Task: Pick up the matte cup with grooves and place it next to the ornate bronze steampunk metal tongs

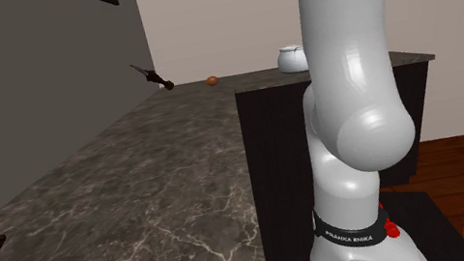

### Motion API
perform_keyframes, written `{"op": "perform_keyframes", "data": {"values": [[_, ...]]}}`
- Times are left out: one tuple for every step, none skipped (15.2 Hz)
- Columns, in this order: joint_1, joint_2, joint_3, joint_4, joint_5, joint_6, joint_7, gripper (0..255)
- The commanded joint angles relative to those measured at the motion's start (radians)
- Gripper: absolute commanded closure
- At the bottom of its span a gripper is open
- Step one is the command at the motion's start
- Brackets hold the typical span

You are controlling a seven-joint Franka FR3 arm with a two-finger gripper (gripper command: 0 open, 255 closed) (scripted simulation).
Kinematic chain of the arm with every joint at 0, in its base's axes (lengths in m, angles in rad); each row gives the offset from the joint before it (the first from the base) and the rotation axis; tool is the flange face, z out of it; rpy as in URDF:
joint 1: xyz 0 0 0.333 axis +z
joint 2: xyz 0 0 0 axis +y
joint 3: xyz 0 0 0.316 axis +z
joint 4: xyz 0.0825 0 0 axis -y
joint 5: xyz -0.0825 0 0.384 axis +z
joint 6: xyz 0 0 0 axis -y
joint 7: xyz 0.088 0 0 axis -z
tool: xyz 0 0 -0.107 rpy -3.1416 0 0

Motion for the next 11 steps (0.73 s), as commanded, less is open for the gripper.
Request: {"op": "perform_keyframes", "data": {"values": [[-0.004, -0.014, -0.003, -0.042, 0.01, 0.032, -0.007, 255], [-0.005, -0.019, -0.004, -0.06, 0.014, 0.046, -0.009, 255], [-0.006, -0.023, -0.005, -0.078, 0.017, 0.061, -0.012, 255], [-0.007, -0.027, -0.005, -0.096, 0.02, 0.075, -0.014, 255], [-0.008, -0.031, -0.006, -0.113, 0.023, 0.089, -0.016, 255], [-0.009, -0.035, -0.007, -0.13, 0.026, 0.103, -0.018, 255], [-0.01, -0.038, -0.007, -0.146, 0.028, 0.117, -0.02, 255], [-0.01, -0.04, -0.008, -0.162, 0.03, 0.131, -0.021, 255], [-0.011, -0.043, -0.008, -0.178, 0.032, 0.145, -0.023, 255], [-0.011, -0.045, -0.009, -0.193, 0.034, 0.159, -0.024, 255], [-0.011, -0.047, -0.009, -0.209, 0.035, 0.173, -0.026, 255]]}}
